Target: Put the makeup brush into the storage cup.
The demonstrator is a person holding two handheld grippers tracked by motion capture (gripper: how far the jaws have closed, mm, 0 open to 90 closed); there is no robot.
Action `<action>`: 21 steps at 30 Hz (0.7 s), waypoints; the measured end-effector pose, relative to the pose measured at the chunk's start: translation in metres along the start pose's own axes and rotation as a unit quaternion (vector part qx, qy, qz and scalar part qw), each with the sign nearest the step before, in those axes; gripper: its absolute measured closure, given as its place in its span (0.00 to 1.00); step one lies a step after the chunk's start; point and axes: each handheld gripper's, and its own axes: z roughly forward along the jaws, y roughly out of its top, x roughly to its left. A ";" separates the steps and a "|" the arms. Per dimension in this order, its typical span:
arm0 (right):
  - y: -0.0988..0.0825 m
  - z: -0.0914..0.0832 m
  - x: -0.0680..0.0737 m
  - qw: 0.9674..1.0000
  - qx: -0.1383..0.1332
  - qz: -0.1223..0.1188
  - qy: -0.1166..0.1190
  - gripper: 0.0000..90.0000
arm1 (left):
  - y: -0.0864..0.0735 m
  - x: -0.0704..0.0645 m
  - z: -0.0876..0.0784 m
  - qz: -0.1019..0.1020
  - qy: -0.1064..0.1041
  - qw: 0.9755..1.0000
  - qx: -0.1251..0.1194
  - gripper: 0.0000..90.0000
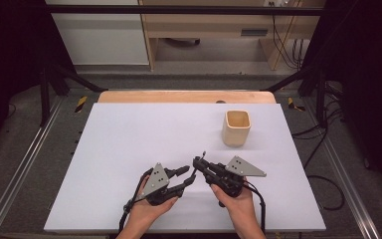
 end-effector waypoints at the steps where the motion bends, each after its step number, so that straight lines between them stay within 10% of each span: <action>1: 0.000 -0.002 -0.002 1.000 -0.001 -0.005 -0.004 0.93 | 0.000 0.001 0.000 -0.001 0.001 1.000 0.001 0.62; 21: 0.003 -0.019 -0.019 0.999 -0.002 -0.016 -0.049 0.93 | -0.003 0.017 -0.003 -0.013 0.033 0.999 0.013 0.25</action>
